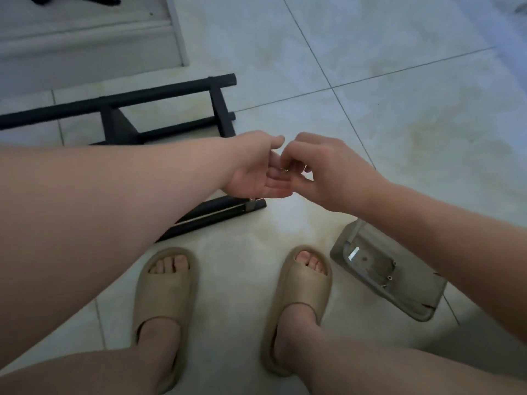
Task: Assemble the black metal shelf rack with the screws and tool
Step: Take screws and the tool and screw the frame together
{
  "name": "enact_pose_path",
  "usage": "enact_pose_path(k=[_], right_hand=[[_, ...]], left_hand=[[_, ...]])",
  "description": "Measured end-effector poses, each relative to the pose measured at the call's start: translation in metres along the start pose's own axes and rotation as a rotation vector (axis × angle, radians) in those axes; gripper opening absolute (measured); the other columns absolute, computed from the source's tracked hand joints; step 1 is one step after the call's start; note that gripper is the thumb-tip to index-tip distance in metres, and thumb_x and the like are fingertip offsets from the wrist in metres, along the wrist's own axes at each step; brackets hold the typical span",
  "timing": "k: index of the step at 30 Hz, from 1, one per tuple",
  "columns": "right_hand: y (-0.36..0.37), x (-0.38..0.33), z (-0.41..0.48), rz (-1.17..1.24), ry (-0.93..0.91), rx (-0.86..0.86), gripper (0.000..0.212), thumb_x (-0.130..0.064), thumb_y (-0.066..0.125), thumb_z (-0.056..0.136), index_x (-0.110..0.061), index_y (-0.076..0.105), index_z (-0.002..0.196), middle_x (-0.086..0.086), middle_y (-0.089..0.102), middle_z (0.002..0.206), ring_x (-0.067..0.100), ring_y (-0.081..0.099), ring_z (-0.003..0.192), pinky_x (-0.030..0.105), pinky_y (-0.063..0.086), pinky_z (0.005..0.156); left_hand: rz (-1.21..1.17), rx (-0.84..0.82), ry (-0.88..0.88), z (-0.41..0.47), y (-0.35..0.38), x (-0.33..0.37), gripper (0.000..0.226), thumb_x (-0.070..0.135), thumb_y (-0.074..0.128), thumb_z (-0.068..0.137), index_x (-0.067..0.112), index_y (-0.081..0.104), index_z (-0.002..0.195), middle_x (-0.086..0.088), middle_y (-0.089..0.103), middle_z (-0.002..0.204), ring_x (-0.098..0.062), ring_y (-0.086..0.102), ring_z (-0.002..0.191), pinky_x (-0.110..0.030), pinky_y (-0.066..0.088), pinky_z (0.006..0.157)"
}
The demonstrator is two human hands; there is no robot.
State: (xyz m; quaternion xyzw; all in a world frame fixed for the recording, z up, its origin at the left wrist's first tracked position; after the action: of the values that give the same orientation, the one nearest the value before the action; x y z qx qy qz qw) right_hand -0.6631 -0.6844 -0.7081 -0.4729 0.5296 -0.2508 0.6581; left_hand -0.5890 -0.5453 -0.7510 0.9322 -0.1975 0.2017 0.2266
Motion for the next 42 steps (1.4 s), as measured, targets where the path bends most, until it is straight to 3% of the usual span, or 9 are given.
enact_pose_path(k=[3,6,10,14,18,23,36,39,42], right_hand=[[0.019,0.003,0.023,0.000,0.041,-0.025,0.020,-0.007,0.061,0.090,-0.008,0.070,0.107,0.005,0.065,0.098,0.025,0.063,0.084,0.048,0.053,0.078],[0.041,0.018,0.037,0.011,0.113,-0.074,0.021,-0.011,0.059,0.093,-0.012,0.069,0.111,-0.001,0.065,0.101,0.017,0.063,0.089,0.043,0.053,0.084],[0.074,0.037,0.051,0.025,0.202,-0.290,0.025,-0.028,0.065,0.096,-0.016,0.066,0.118,-0.005,0.064,0.108,0.017,0.061,0.103,0.034,0.050,0.090],[0.096,0.044,0.052,-0.042,0.205,-0.442,0.041,-0.050,0.073,0.086,-0.017,0.067,0.109,-0.001,0.065,0.099,0.020,0.058,0.093,0.038,0.048,0.084],[0.100,0.048,0.050,0.005,0.185,-0.351,0.037,-0.047,0.078,0.082,-0.015,0.069,0.099,-0.001,0.062,0.090,0.020,0.055,0.083,0.040,0.048,0.077],[0.103,0.041,0.039,0.047,0.216,-0.342,0.035,-0.045,0.081,0.080,-0.015,0.067,0.091,-0.001,0.061,0.086,0.021,0.056,0.079,0.041,0.049,0.074],[0.118,0.018,-0.008,0.030,0.368,-0.450,0.045,-0.060,0.075,0.071,-0.020,0.061,0.084,-0.008,0.062,0.078,0.019,0.059,0.077,0.036,0.047,0.067],[0.119,0.019,-0.015,0.066,0.410,-0.409,0.062,-0.064,0.076,0.067,-0.023,0.058,0.110,-0.012,0.060,0.096,0.018,0.059,0.092,0.037,0.048,0.076],[0.116,0.023,-0.009,-0.090,0.356,-0.324,0.126,-0.075,0.076,0.053,-0.021,0.026,0.156,0.006,0.040,0.144,0.031,0.040,0.130,0.045,0.037,0.107]], left_hand=[[0.005,0.096,-0.053,0.003,-0.029,-0.003,0.047,0.035,0.039,0.106,0.006,0.068,0.083,-0.008,0.067,0.081,-0.020,0.069,0.071,-0.028,0.054,0.063],[0.083,0.328,-0.036,0.014,-0.061,-0.011,0.038,0.031,0.042,0.105,0.010,0.062,0.080,-0.003,0.061,0.071,-0.013,0.054,0.056,-0.021,0.040,0.052],[0.308,0.559,0.078,0.033,-0.095,-0.022,0.028,0.035,0.052,0.097,0.012,0.065,0.088,0.001,0.045,0.066,-0.014,0.036,0.051,-0.022,0.029,0.048],[0.381,0.438,0.155,0.055,-0.098,-0.040,0.039,0.047,0.057,0.094,0.010,0.068,0.101,-0.002,0.042,0.064,-0.019,0.034,0.055,-0.026,0.029,0.050],[0.493,0.393,0.293,0.066,-0.090,-0.050,0.032,0.043,0.054,0.098,0.015,0.054,0.083,-0.007,0.047,0.067,-0.021,0.039,0.061,-0.030,0.032,0.060],[0.569,0.339,0.332,0.063,-0.089,-0.057,0.035,0.040,0.052,0.100,0.011,0.049,0.079,-0.010,0.043,0.071,-0.021,0.037,0.064,-0.033,0.032,0.062],[0.751,0.136,0.288,0.054,-0.073,-0.087,0.045,0.041,0.052,0.101,0.015,0.048,0.065,0.004,0.047,0.054,-0.007,0.037,0.038,-0.023,0.031,0.044],[0.716,0.110,0.294,0.058,-0.074,-0.088,0.045,0.042,0.054,0.100,0.015,0.049,0.064,0.007,0.045,0.049,-0.006,0.037,0.037,-0.023,0.031,0.044],[0.619,0.034,0.256,0.059,-0.082,-0.086,0.042,0.043,0.058,0.097,0.019,0.057,0.063,0.005,0.045,0.053,-0.014,0.038,0.049,-0.025,0.034,0.051]])
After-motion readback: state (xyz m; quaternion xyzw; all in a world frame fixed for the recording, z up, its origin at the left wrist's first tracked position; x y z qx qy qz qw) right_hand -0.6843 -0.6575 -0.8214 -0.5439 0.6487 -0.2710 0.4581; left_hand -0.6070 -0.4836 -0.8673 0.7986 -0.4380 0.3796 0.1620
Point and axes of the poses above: each hand's wrist, its own z-axis towards the middle knuckle, its own y-axis out of the palm, x = y × z, the point moved 1 cm from there along z, towards the middle knuckle
